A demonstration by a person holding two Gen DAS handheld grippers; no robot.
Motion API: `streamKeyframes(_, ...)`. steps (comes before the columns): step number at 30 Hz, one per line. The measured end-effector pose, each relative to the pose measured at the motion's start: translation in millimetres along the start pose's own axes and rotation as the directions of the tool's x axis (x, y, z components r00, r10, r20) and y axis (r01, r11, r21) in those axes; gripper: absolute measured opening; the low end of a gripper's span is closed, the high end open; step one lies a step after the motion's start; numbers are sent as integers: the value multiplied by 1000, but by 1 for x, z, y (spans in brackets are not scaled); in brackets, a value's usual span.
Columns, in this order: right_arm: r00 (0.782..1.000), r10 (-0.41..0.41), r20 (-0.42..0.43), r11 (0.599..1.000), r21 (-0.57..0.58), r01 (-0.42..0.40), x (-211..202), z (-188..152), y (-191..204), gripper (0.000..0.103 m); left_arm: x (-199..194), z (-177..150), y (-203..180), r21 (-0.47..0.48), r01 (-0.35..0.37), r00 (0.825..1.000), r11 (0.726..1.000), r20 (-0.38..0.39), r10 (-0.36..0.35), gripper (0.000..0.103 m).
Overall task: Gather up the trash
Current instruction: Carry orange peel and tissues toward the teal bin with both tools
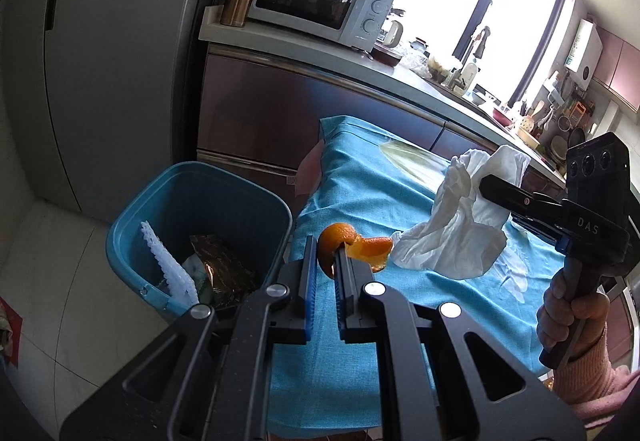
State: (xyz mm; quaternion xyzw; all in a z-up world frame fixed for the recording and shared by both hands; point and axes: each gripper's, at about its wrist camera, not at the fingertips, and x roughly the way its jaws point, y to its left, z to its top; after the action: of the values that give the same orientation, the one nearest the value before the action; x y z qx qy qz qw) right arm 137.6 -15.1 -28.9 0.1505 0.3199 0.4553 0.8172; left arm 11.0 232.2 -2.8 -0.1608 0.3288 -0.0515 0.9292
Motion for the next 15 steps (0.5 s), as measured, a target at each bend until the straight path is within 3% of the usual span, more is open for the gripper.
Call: streamKeyframes(15, 998, 41, -41, 999, -15, -41, 29, 9, 10, 2, -3, 4, 29, -36, -64, 998, 997, 17, 64, 8)
